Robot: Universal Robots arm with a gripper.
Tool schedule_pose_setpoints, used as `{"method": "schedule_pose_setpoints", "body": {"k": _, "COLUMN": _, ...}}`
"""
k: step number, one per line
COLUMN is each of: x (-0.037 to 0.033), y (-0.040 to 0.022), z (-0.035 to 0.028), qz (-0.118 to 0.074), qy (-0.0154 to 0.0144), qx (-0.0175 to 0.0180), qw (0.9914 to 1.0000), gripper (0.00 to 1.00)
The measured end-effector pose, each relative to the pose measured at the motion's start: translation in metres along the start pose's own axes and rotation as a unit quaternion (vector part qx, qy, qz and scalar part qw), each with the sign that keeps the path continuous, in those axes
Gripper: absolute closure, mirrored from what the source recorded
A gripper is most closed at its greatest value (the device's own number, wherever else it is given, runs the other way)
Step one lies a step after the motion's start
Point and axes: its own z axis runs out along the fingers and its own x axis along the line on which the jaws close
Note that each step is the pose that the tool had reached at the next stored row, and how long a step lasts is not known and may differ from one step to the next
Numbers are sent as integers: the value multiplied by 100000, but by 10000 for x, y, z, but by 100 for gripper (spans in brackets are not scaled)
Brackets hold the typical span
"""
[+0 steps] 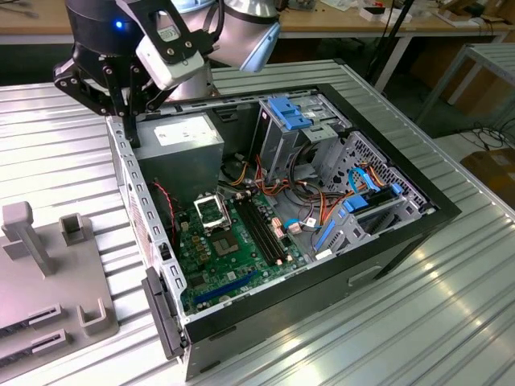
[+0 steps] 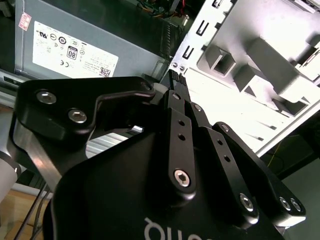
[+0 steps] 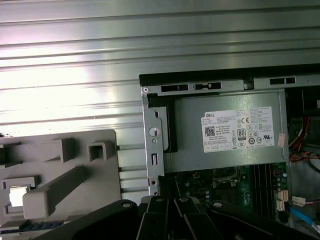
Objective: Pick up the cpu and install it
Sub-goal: 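Reach for the cpu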
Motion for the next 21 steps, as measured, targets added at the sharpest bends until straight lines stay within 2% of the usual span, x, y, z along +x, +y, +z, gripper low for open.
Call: {"method": "schedule_pose_setpoints", "body": {"k": 21, "x": 170, "y": -13, "z": 6, "qz": -2, "qy": -2, "qx": -2, "qw": 100000, "gripper": 89}}
